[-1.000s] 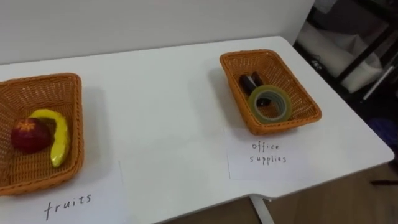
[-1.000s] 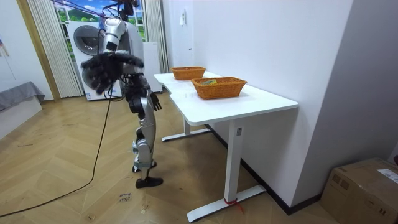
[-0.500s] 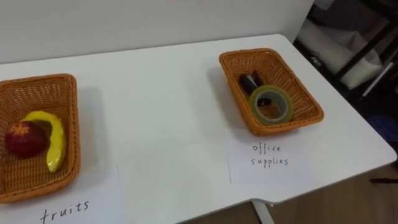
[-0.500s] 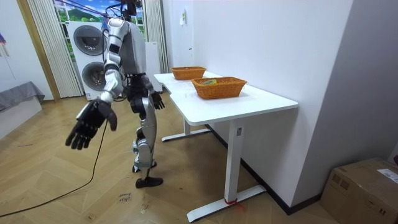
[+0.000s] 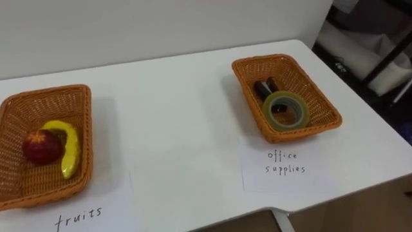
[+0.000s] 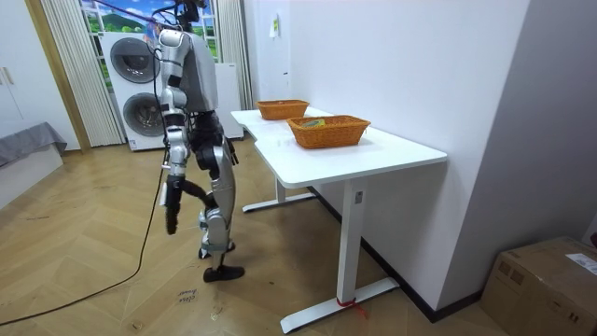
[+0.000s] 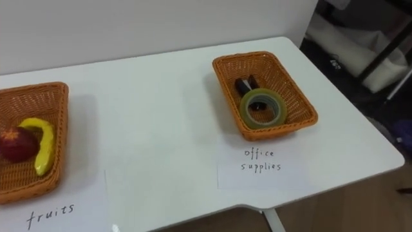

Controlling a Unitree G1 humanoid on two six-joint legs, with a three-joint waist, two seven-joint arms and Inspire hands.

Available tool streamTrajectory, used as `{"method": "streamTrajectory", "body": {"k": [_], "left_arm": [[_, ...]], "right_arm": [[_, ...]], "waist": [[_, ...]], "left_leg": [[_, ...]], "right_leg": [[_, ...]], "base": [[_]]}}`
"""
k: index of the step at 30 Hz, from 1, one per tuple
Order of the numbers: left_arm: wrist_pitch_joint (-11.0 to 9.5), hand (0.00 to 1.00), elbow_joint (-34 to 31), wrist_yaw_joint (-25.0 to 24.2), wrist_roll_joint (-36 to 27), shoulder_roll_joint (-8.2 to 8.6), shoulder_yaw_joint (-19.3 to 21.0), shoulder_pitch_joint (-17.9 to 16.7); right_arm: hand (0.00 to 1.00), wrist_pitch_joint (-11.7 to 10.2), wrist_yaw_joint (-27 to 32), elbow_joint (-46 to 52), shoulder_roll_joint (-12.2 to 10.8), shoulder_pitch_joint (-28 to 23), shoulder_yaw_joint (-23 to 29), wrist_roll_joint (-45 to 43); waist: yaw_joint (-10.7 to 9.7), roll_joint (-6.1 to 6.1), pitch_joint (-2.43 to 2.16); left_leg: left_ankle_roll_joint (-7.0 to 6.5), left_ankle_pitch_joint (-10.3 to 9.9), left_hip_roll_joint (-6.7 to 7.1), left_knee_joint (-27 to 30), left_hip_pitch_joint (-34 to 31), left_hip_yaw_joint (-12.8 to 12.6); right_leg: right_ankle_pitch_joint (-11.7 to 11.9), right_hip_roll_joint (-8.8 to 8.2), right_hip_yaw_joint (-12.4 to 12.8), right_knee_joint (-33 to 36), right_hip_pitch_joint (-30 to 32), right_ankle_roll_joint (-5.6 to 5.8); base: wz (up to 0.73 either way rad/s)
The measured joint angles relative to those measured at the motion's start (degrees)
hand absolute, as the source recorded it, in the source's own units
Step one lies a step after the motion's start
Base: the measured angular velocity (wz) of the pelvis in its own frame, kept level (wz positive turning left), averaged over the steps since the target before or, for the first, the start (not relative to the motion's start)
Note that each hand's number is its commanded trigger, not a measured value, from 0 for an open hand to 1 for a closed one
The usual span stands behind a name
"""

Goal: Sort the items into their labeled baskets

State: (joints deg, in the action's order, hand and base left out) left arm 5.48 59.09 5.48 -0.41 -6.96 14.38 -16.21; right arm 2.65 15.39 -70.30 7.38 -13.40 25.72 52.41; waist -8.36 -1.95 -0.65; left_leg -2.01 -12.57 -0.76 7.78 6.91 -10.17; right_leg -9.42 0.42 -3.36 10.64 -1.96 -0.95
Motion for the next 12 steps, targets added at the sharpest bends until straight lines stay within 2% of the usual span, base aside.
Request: {"method": "streamTrajectory", "body": {"k": [4,7,12], "left_arm": [[0.0,0.0,0.1,0.2,-0.2,0.2,-1.8,0.3],[0.1,0.0,0.6,0.6,-0.2,0.83,-3.6,1.3],[-0.2,0.0,1.9,1.8,-0.2,1.32,-4.9,1.8]], "right_arm": [[0.0,0.8,-5.9,-1.1,0.0,1.3,-9.5,-10.1],[0.0,2.3,-9.7,-1.6,-0.2,3.8,-14.0,-17.2],[0.0,2.3,-13.5,-1.4,-0.7,7.0,-20.2,-26.0]], "waist": [[2.8,0.62,0.07],[4.0,0.97,0.21],[5.9,1.41,0.42]], "left_leg": [[-0.04,-0.1,0.1,0.1,0.8,0.5],[-0.07,-0.1,0.31,0.0,1.1,1.6],[-0.05,-0.1,0.3,-0.1,1.0,2.0]], "right_leg": [[0.0,-0.08,-0.2,-0.1,-1.1,0.06],[-0.1,-0.25,-1.7,-0.9,-1.9,0.16],[-0.2,-0.27,-2.2,-1.1,-2.1,0.14]], "base": [[0.06],[0.17],[0.05]]}}
